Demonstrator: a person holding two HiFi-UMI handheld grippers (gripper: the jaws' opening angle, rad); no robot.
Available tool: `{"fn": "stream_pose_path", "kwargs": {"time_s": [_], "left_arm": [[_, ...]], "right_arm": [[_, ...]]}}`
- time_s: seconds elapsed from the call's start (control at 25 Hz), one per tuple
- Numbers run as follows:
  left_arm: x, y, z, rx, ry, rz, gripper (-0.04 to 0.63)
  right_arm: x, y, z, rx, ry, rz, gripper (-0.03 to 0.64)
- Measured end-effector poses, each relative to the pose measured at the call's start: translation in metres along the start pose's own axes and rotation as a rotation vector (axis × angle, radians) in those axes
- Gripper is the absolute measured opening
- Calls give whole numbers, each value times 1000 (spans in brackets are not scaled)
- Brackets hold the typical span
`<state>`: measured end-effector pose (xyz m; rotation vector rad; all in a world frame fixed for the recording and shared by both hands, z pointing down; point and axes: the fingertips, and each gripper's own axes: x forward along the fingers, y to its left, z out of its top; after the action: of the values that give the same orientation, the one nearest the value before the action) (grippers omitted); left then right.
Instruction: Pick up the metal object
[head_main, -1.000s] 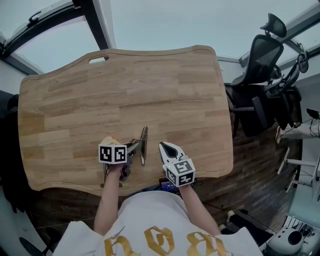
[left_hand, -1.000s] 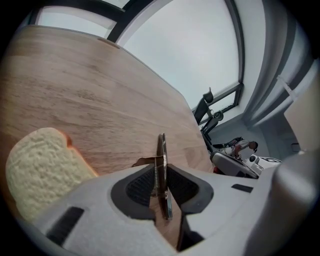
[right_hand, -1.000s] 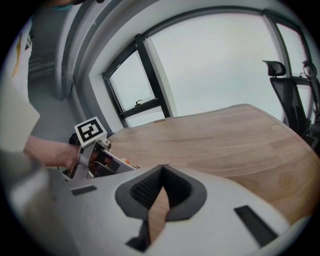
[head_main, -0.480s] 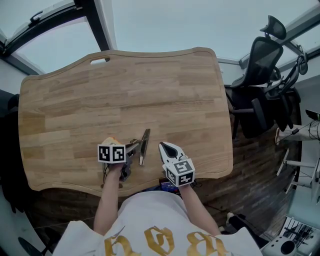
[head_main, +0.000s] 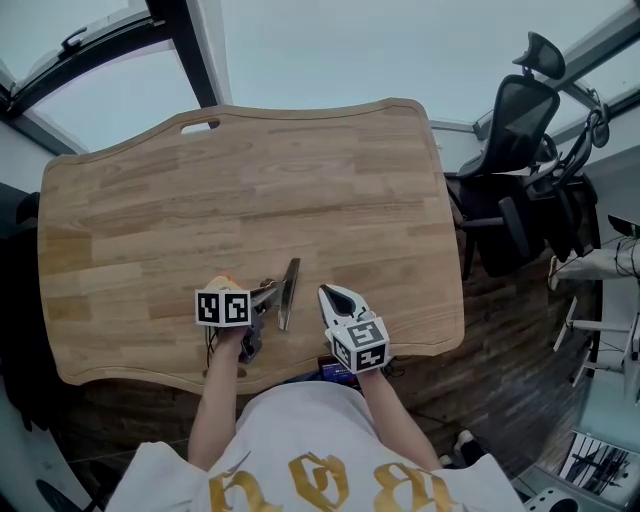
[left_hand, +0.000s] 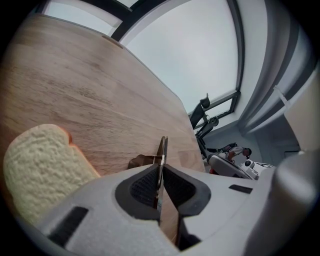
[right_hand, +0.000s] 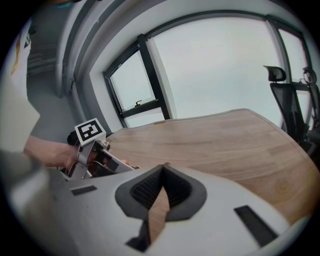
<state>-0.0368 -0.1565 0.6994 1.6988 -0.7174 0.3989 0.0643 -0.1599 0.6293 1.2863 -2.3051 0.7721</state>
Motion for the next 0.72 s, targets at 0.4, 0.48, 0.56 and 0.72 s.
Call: {"fn": "stream_pose_path", "kwargs": {"time_s": [0.4, 0.48, 0.56, 0.72], "left_arm": [[-16, -22, 5, 54, -56, -51, 40], [-20, -25, 5, 61, -70, -50, 40], [-24, -27, 6, 60, -88, -57, 40], [-36, -35, 10, 56, -144, -84, 40]], "right_arm": [[-9, 5, 13, -52, -31, -29, 11], [-13, 7, 14, -60, -34, -36, 11], [-16, 8, 15, -69, -37, -51, 11], [-24, 10, 19, -81, -54, -70, 11]]}}
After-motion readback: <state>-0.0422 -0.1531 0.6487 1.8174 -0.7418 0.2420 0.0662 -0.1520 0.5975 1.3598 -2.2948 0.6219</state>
